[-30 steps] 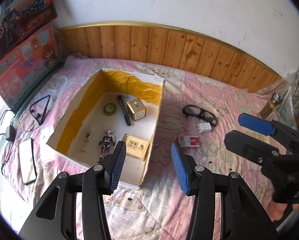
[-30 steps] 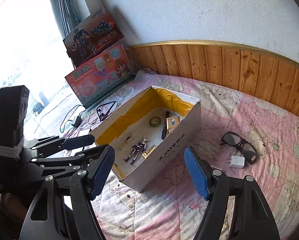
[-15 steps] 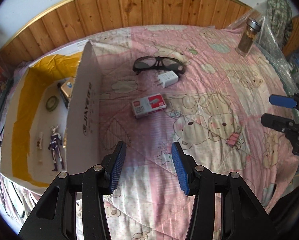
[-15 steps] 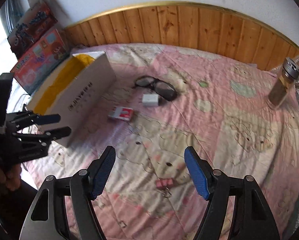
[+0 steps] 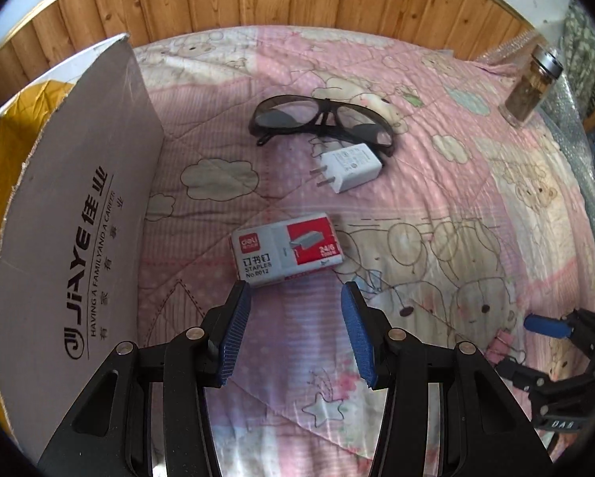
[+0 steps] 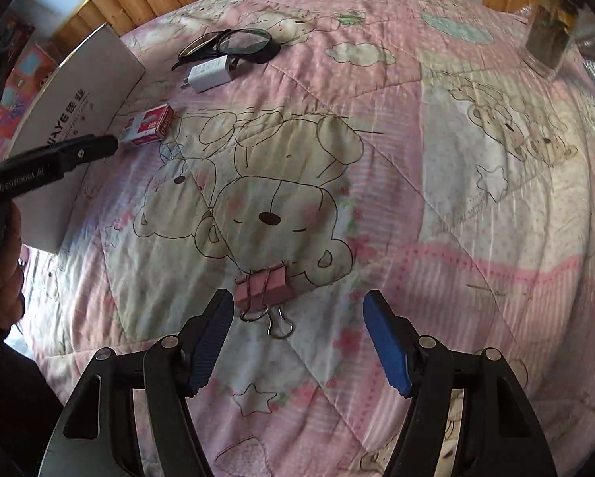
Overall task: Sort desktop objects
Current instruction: 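Move the right tool to the pink binder clip while the left tool approaches the staples box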
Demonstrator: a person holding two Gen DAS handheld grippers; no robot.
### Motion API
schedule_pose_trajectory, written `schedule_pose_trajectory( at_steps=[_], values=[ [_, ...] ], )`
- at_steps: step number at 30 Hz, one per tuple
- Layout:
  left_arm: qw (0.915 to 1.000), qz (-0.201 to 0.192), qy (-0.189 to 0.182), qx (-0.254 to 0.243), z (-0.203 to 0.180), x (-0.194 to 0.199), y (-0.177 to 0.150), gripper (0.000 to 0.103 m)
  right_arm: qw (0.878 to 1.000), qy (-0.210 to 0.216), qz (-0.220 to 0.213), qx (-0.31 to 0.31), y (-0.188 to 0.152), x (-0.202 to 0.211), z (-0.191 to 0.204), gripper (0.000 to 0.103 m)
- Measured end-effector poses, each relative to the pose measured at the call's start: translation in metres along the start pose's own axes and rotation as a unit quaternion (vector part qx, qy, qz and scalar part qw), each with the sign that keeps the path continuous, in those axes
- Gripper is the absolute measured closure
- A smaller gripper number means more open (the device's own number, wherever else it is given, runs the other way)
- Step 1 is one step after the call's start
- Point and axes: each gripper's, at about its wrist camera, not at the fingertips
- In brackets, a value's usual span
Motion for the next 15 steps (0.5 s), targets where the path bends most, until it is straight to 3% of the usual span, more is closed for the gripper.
schedule_pose_trajectory(
  at_steps=[5, 7, 10, 11, 13, 15],
  values=[
    [0.9994, -0.01, -0.007, 0.031, 0.016, -0.02, 0.006, 0.05, 0.99, -0.06, -0.04, 0.118, -0.004, -0.007, 0.03, 0.033],
    [0.9988, -0.021, -0.028, 0.035, 0.013, -0.02, 0.009, 0.047, 0.989, -0.052, -0.042, 0.133, -0.001, -0.006, 0.028, 0.039],
    [0.9912, 0.02, -0.129, 0.018, -0.005, -0.021, 0.012, 0.047, 0.991, -0.034, -0.034, 0.128, 0.007, -0.006, 0.015, 0.058],
    [0.9901, 0.026, -0.138, 0.005, -0.013, -0.018, 0.011, 0.047, 0.991, -0.035, -0.031, 0.123, 0.01, -0.005, 0.008, 0.07],
    [0.9936, 0.009, -0.109, -0.028, -0.021, -0.008, 0.009, 0.047, 0.994, -0.006, -0.02, 0.106, 0.014, -0.006, -0.006, 0.07],
    [0.9965, -0.005, -0.043, -0.071, -0.026, -0.006, 0.01, 0.047, 0.995, 0.018, -0.011, 0.099, 0.015, -0.005, -0.015, 0.069]
  ],
)
Point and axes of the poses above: each gripper's, at about its wrist camera, not at the fingertips, and x roughly against the way its jaws point, z to its left, y to its top, and after that the axes turned 15 degrees about -y, right-handed
